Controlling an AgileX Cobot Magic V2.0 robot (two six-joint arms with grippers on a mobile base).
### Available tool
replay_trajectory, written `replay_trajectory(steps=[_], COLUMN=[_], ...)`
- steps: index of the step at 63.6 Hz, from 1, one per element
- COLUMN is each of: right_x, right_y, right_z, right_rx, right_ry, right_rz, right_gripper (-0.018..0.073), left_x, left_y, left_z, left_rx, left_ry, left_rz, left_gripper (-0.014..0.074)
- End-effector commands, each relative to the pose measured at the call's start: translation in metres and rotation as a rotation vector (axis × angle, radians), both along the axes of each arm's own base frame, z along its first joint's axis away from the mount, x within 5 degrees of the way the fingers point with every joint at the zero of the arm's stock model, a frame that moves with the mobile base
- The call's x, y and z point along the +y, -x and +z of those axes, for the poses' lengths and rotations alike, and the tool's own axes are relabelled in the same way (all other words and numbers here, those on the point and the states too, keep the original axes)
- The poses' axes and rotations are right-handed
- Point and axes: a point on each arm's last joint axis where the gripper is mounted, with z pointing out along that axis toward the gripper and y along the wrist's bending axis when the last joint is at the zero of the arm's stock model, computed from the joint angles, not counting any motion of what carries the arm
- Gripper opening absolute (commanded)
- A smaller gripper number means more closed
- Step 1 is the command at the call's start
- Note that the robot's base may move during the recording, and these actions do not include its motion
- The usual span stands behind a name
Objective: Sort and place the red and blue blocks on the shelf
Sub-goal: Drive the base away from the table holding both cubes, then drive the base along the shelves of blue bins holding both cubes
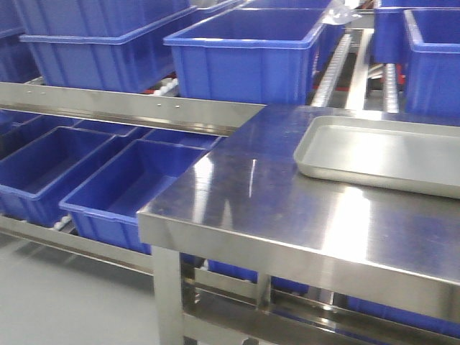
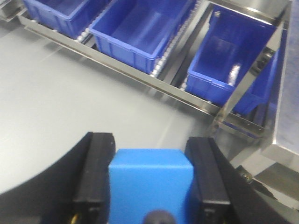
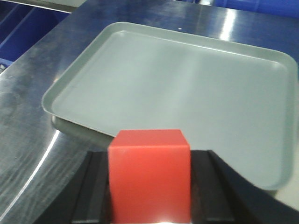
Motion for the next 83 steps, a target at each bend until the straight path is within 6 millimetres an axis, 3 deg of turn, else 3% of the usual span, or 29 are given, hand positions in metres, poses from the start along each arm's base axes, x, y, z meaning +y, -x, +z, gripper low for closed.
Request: replay_trajectory(steps=[1,83], right_x=[-0.0009,-0.0009], right_y=[-0.0032,-0.0032], right_z=[0.0166,0.0166], right_rx=[-0.113,-0.113], right_ry=[0.008,0.008], right_rz=[-0.003,-0.003], right_gripper=[0.0057,0.0057], left_x=[-0.0012,-0.0012], left_y=[-0.0035,-0.0035], left_z=[0.0140,0.0140], left_rx=[-0.090,-0.090], left_ry=[0.005,0.005], left_rz=[-0.013,-0.013], left_gripper=[0.0125,0.0125])
